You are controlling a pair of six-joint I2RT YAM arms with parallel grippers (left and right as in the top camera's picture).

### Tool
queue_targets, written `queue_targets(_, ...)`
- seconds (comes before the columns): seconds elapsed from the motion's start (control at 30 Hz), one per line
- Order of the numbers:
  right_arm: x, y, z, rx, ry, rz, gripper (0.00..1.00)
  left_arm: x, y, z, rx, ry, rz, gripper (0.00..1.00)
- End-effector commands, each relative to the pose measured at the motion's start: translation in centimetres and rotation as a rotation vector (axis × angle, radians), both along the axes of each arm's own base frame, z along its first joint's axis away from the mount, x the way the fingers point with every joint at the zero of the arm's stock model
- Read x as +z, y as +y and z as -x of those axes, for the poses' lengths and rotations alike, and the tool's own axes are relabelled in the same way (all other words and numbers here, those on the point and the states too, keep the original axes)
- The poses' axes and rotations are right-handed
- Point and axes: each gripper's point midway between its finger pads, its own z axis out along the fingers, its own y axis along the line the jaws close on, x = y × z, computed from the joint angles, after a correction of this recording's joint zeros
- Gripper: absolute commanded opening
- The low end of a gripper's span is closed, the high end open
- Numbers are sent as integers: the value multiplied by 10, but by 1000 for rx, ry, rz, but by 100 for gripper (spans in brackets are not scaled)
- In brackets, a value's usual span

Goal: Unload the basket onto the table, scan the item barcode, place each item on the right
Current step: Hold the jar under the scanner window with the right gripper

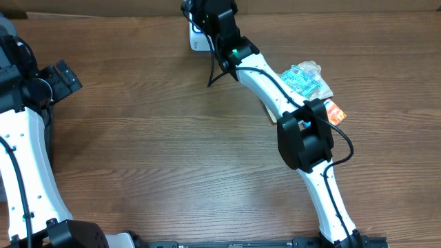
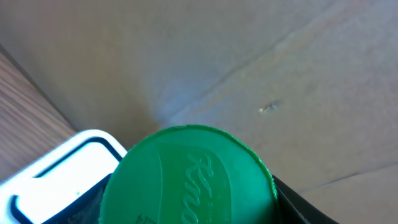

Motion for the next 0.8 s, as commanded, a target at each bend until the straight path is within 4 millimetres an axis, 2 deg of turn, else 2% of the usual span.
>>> queue_targets(0.0,15,-7,-7,-4,-74,86,37,2,1,-2,-13,0,-14,100)
queue_targets(0.1,-3,3,-7,60,-48,91,38,2,1,-2,-13,-1,-14,100)
queue_targets(0.27,-10,28,0,199,-51,131,31,2,1,-2,-13,-1,-14,100)
queue_targets(0.57,-26,27,4,205,7,155,30,2,1,-2,-13,0,-14,100)
queue_targets(0.77,-25,27,3,206,4,154,29,2,1,-2,-13,0,-14,100)
